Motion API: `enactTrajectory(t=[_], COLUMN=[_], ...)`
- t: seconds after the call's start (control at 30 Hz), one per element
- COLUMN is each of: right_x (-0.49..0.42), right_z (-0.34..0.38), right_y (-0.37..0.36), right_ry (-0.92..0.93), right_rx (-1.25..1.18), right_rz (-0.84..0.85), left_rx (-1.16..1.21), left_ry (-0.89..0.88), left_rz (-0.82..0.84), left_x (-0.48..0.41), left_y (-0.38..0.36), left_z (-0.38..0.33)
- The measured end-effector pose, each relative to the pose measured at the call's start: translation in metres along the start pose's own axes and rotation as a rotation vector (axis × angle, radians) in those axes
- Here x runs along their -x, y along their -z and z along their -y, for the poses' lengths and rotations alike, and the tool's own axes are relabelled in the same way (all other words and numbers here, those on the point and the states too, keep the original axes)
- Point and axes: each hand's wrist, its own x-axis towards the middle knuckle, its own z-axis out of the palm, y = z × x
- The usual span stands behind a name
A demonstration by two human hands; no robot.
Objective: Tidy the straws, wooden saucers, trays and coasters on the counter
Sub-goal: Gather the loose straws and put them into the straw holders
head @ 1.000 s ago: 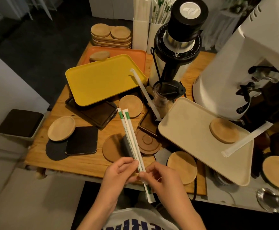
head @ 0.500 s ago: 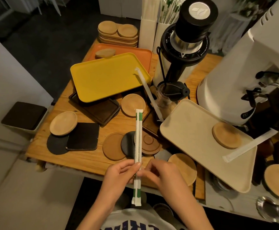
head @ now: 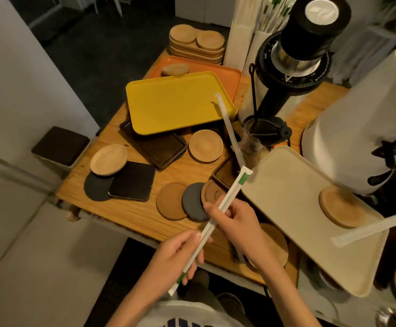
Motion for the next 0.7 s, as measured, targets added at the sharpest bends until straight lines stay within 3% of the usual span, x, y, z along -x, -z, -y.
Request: enactTrajectory(t=[0.17,0.47,0.7], right_x=[-0.017,-0.082,-0.12], right_z=[0.014,0.066,0.116], right_y=[-0.009,-0.03,-0.038], right_ry=[0.075,0.075,0.192], right_rx=[-0.043,-0.025,0.051], right_rz=[-0.074,0.053,-0.142], left_rx=[-0.031,-0.219,-0.236], left_ry=[-0.089,-0.271,-0.354], left_rz=[-0.043,0.047,0.12], left_x=[-0.007,-0.048,-0.088], left_y=[0.014,0.086,0.136], left_z=[-0.004,-0.048,-0.086])
